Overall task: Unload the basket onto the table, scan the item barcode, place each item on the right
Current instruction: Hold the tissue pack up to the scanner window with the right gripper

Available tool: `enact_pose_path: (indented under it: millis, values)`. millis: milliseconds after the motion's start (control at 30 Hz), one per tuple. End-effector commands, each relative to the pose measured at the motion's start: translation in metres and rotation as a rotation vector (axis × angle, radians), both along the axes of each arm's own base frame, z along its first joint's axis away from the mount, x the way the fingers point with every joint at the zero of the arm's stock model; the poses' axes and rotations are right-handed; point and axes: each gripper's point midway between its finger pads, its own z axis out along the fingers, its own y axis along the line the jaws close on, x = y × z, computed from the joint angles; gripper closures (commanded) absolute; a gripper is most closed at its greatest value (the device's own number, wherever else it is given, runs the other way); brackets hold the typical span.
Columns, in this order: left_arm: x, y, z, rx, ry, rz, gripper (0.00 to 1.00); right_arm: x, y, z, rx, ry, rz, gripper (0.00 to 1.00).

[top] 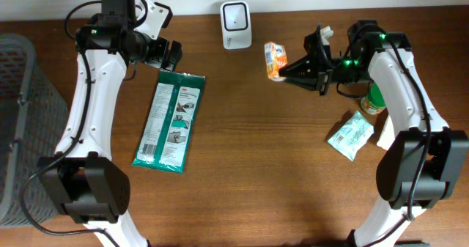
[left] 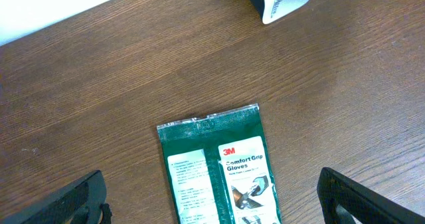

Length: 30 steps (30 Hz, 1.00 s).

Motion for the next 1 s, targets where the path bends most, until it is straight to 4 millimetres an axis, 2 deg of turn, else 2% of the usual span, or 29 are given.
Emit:
enact_pose_path:
  millis: [0, 33, 67, 133, 200, 267, 467, 500, 633, 700, 833, 967]
  values:
    - [-0.001, 0.001, 0.022, -0.003, -0.052, -0.003, 0.01, 0.0, -0.007, -0.064, -0.424, 0.008, 0.005, 0.96]
    - [-0.001, 0.001, 0.022, -0.003, -0.052, -0.003, 0.01, 0.0, -0.013, -0.089, -0.608, 0.044, -0.015, 0.96]
    - [-0.001, 0.001, 0.022, -0.003, -0.052, -0.003, 0.01, 0.002, -0.011, -0.093, -0.645, 0.04, -0.02, 0.96]
    - [-0.001, 0.001, 0.022, -0.003, -0.052, -0.003, 0.01, 0.011, -0.001, -0.091, -0.668, -0.005, -0.031, 0.96]
    - [-0.001, 0.001, 0.022, -0.003, -0.052, -0.003, 0.01, 0.026, -0.003, -0.085, -0.759, -0.047, -0.081, 0.96]
    - [-0.001, 0.001, 0.022, -0.003, -0.052, -0.003, 0.01, 0.043, -0.007, -0.07, -0.857, -0.111, -0.132, 0.96]
    - [-0.001, 0.001, 0.022, -0.003, -0.052, -0.003, 0.01, 0.1, -0.018, -0.006, -1.157, -0.387, -0.326, 0.96]
    - [-0.001, 0.001, 0.022, -0.003, -0.052, -0.003, 0.01, 0.118, -0.022, 0.007, -1.253, -0.472, -0.406, 0.96]
    - [-0.001, 0.001, 0.022, -0.003, -0.052, -0.003, 0.01, 0.161, -0.014, 0.03, -1.473, -0.742, -0.538, 0.96]
    - [-0.001, 0.001, 0.022, -0.003, -0.052, -0.003, 0.01, 0.18, -0.002, 0.038, -1.562, -0.878, -0.569, 0.96]
    - [-0.001, 0.001, 0.022, -0.003, -0.052, -0.003, 0.01, 0.215, 0.029, 0.032, -1.683, -1.118, -0.521, 0.96]
    - [-0.001, 0.001, 0.022, -0.003, -0.052, -0.003, 0.01, 0.241, 0.044, 0.005, -1.765, -1.217, -0.496, 0.96]
